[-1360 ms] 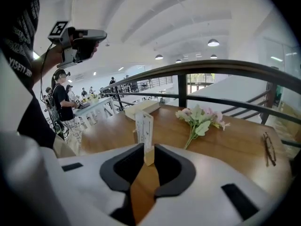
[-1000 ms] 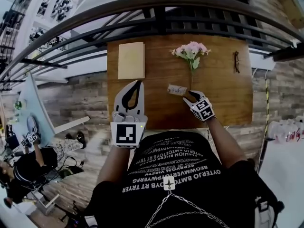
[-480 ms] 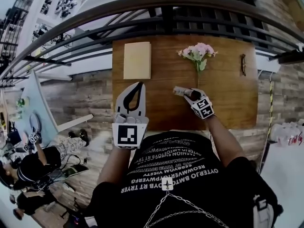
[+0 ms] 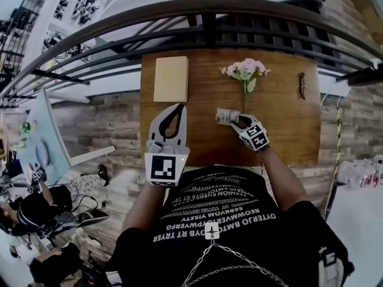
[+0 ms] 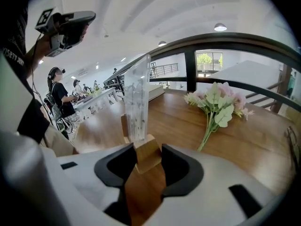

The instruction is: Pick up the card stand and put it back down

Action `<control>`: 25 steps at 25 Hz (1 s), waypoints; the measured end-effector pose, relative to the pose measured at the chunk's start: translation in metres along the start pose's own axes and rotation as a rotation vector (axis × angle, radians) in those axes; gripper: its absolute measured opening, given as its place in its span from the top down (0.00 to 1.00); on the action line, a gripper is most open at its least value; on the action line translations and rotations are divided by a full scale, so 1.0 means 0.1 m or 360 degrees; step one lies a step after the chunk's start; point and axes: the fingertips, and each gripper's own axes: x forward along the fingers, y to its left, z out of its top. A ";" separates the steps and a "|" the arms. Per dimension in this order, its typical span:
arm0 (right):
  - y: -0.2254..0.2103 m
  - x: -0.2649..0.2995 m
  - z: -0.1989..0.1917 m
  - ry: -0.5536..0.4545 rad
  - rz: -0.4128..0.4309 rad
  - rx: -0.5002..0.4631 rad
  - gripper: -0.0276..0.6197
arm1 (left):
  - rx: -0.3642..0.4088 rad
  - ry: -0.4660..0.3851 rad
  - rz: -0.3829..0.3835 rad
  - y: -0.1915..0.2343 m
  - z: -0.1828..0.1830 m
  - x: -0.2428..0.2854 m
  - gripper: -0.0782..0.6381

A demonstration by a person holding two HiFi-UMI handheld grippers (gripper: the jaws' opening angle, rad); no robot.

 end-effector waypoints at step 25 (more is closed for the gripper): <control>0.21 -1.14 0.73 -0.0208 0.0088 -0.0120 0.69 | -0.0040 -0.0090 0.0114 -0.54 0.21 -0.25 0.85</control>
